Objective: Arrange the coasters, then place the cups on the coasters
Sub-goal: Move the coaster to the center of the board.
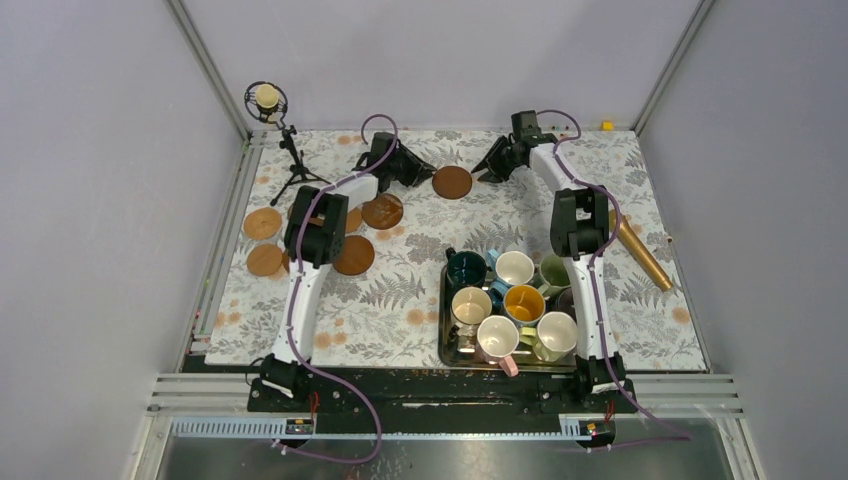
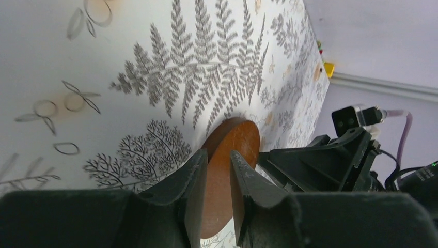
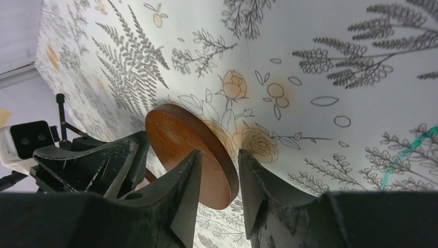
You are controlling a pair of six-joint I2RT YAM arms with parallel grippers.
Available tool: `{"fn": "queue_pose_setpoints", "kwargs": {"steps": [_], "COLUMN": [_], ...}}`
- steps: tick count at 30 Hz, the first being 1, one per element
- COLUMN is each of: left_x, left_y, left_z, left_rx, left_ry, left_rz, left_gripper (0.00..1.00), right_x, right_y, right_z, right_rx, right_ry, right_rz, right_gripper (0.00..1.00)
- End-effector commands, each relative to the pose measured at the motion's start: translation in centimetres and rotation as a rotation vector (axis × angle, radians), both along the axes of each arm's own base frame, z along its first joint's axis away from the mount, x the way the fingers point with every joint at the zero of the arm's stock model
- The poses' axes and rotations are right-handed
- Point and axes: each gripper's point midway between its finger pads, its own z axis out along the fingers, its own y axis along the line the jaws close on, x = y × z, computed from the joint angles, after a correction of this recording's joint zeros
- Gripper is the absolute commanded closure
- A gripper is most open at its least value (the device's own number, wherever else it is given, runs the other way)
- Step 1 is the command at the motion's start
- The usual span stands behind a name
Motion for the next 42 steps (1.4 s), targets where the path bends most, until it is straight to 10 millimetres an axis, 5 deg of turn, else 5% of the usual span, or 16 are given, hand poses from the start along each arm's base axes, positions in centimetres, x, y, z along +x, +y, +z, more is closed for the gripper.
{"fn": "queue_pose_setpoints", "kwargs": {"steps": [1,14,28,34,42], "left_x": [-1.5,-4.1,-8.2,-8.5,-9.4], "left_y": [-1.4,-1.8,0.4,1.7,4.3], "left_z": [1.6,0.7,1.0,4.5,14.8], "left_rx": [-0.012,0.029,0.193,0.287,0.394], "left_ry": [-0.028,0.005,0.008,-0.048,-0.237], "left_rz": [-0.065,-0.107,-0.215,-0.233,-0.174], "left_gripper": [0.76,0.76,0.76,0.76,0.76], "right_x": [-0.9,-3.3,-6.8,-7.6,-4.2], "right_y": [0.8,1.7,2.0,1.1,0.7], "right_z": [1.4,0.5,0.4,0.5,2.3], "right_rx": [-0.009,0.007,-0.035,-0.088,-0.117], "right_ry": [-0.006,0.043,0.086,0.090,0.020], "right_rz": [0.049,0.145,0.246,0.260,0.187], "right_gripper": [0.60,0.61,0.62,0.61,0.60]}}
